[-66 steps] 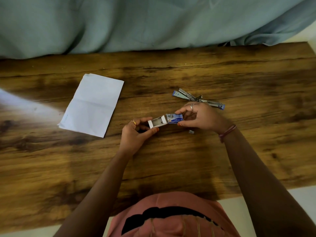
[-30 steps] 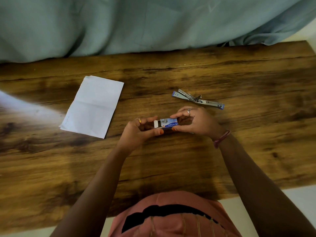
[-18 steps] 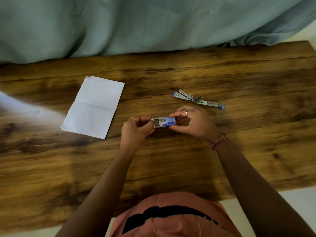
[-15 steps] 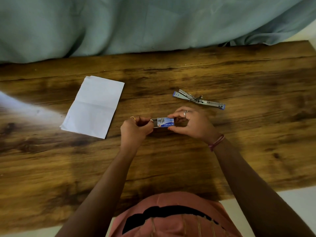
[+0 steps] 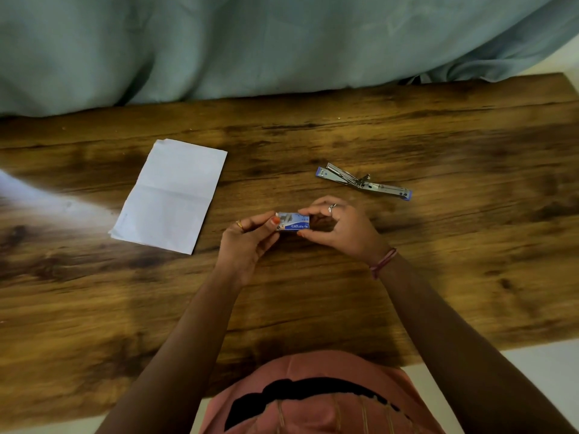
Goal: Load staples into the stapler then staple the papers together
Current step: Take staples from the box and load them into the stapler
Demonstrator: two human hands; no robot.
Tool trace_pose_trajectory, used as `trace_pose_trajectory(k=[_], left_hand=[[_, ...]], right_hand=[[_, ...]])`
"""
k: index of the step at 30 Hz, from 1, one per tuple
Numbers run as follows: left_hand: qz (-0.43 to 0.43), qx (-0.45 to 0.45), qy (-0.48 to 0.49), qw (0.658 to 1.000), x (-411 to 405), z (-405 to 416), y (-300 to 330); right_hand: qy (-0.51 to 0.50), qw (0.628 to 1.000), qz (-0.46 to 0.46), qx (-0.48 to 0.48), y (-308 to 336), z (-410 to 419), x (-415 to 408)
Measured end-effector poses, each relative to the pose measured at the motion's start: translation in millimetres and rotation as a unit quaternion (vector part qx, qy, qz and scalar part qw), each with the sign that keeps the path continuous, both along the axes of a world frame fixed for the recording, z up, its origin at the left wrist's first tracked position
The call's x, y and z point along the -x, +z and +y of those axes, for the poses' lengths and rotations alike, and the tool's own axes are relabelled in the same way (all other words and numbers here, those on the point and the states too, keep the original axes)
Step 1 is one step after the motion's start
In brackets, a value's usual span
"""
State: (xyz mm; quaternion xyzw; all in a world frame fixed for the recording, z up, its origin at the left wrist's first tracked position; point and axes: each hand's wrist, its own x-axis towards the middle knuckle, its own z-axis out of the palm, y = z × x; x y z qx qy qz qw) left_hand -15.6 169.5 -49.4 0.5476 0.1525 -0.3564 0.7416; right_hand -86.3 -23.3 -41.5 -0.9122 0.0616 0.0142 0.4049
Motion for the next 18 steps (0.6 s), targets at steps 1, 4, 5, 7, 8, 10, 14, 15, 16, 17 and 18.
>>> trace_pose_trajectory(k=[1, 4, 5, 7, 8, 10, 14, 15, 16, 17, 18], left_hand=[[0.025, 0.002, 0.002, 1.000, -1, 1, -1], [0.080, -0.008, -0.018, 0.997, -7, 3, 1], [0.092, -0.011, -0.027, 0.995, -10, 4, 2], [0.112, -0.010, -0.036, 0.993, -13, 4, 2], [0.119, -0.008, -0.036, 0.992, -14, 4, 3], [0.122, -0.006, -0.027, 0.992, -14, 2, 1], [0.105, 0.005, -0.017, 0.994, -14, 1, -3], [0.099, 0.006, -0.020, 0.995, -14, 2, -4], [0.091, 0.007, -0.024, 0.996, -15, 2, -3], [0.081, 0.007, -0.027, 0.996, -16, 2, -3], [0.065, 0.003, -0.032, 0.997, -16, 1, -2]], right_hand=[[0.002, 1.000, 0.003, -0.003, 0, 1, 0], [0.002, 1.000, -0.002, -0.008, 1, 3, -1], [0.004, 1.000, -0.008, -0.010, 2, 4, -1], [0.011, 1.000, -0.016, -0.009, 3, 4, -2], [0.015, 1.000, -0.017, -0.006, 3, 4, -2], [0.022, 1.000, -0.015, 0.003, 3, 3, -2], [0.015, 0.999, -0.036, 0.011, 3, 5, -5], [0.010, 0.999, -0.042, 0.014, 2, 5, -6], [0.007, 0.999, -0.041, 0.020, 2, 5, -7], [0.004, 0.999, -0.035, 0.026, 0, 6, -9], [-0.001, 0.999, -0.028, 0.029, -1, 6, -10]])
